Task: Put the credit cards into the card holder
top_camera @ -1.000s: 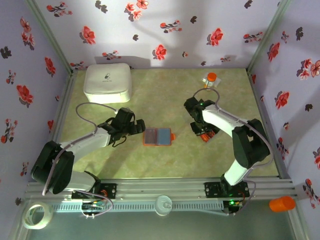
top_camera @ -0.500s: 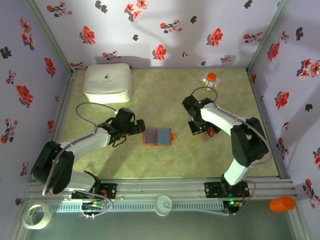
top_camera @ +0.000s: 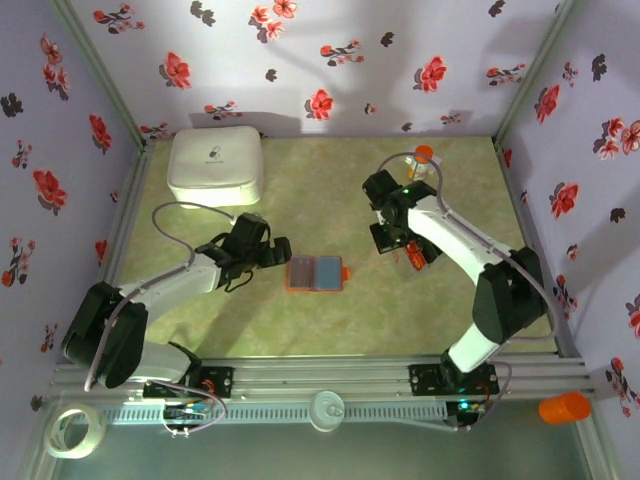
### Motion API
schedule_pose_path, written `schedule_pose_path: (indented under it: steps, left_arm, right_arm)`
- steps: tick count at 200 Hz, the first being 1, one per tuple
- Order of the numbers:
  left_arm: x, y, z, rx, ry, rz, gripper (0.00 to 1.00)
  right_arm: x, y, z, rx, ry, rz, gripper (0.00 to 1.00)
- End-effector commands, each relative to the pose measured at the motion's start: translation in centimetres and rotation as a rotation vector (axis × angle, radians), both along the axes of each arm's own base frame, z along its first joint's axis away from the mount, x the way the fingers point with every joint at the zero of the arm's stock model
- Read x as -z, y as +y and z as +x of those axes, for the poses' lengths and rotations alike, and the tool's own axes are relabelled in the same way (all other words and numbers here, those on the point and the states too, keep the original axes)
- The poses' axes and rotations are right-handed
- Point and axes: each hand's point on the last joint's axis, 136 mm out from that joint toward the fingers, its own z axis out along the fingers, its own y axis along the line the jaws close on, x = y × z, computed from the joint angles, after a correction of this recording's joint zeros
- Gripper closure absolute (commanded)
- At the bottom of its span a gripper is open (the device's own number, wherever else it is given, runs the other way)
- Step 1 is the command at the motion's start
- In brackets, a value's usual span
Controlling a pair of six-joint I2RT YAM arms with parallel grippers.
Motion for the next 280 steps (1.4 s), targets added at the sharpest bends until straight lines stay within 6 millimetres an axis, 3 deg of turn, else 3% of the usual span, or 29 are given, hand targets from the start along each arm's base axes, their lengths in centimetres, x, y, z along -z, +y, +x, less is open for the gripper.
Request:
schedule_pose_path:
  steps: [1, 23, 56, 89, 111, 193, 280]
  left_arm:
    - [-1.3, -0.8, 0.4, 0.028, -0.028, -0.008, 0.00]
    - [-1.3, -1.4, 0.1, 0.058, -0.009, -0.008, 0.00]
    - [-0.7, -2.1, -0.4, 0.117, 0.040, 0.044, 0.00]
    - [0.2, -2.2, -0.8, 0.156, 0.060, 0.118, 0.00]
    - [0.9, -2.4, -1.0, 0.175, 0.079, 0.145, 0.00]
    - [2.9, -2.7, -1.5, 0.202, 0.122, 0.220, 0.00]
    - [4.2, -2.3, -1.8, 0.197, 0.142, 0.265, 0.00]
  right_arm:
    - [-2.3, 1.8, -0.4, 0.000, -0.026, 0.122, 1.00]
    - [-3.5, 3.9, 0.0, 0.034, -0.078, 0.283, 1.00]
    - [-4.4, 8.5, 0.6, 0.069, -0.115, 0.614, 1.00]
    - [-3.8, 10.7, 1.2, 0.156, -0.145, 0.843, 1.00]
    - [-2.3, 11.5, 1.3, 0.209, -0.142, 0.957, 1.00]
    - [2.7, 12.8, -0.1, 0.275, -0.108, 1.041, 1.00]
    - [4.6, 13.6, -0.8, 0.277, -0.086, 1.057, 1.00]
